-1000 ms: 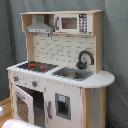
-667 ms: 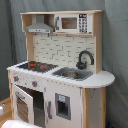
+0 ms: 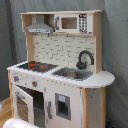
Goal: Play with the kitchen
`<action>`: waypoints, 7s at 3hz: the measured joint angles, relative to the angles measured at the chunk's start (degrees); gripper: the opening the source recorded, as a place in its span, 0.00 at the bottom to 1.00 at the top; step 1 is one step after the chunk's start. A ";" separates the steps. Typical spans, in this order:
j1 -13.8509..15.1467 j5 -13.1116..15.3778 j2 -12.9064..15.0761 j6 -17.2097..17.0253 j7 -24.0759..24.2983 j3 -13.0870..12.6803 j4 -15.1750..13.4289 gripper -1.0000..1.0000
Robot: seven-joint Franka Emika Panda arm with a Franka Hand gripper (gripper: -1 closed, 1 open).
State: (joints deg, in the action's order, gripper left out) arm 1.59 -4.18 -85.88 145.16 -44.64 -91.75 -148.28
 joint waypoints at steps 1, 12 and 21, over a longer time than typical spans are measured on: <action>5.03 0.00 0.02 0.07 0.00 0.18 4.13 1.00; 21.60 -10.43 23.72 -20.67 -0.46 14.33 25.21 1.00; 34.69 -10.41 53.71 -24.57 -38.26 18.46 21.53 1.00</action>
State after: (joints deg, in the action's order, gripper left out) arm 36.28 -14.59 -32.17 120.59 -82.90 -73.29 -126.74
